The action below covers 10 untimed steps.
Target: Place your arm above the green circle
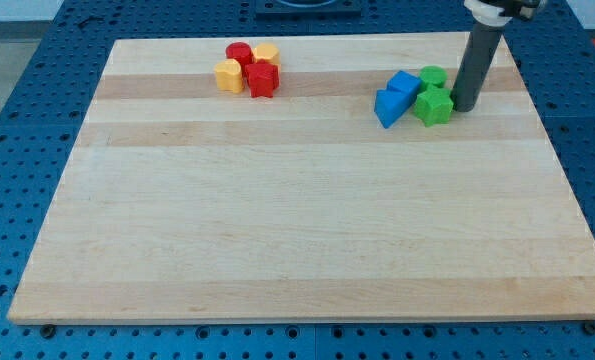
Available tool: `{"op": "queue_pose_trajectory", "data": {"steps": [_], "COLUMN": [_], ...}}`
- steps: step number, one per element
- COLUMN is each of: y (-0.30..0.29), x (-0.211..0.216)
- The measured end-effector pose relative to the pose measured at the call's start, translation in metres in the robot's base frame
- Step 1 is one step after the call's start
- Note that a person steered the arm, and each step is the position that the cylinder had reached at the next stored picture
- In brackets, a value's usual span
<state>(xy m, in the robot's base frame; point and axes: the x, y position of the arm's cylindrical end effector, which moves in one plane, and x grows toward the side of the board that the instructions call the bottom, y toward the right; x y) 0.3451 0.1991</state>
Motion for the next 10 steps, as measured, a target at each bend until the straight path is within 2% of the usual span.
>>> {"op": "queue_pose_trajectory", "data": {"steps": [2,3,4,5,6,10], "y": [0.002,0.045,0.065,-0.005,-0.099,-0.135], "x": [0.001,-0.019,-0.072,-0.11,-0.125,-0.129]}}
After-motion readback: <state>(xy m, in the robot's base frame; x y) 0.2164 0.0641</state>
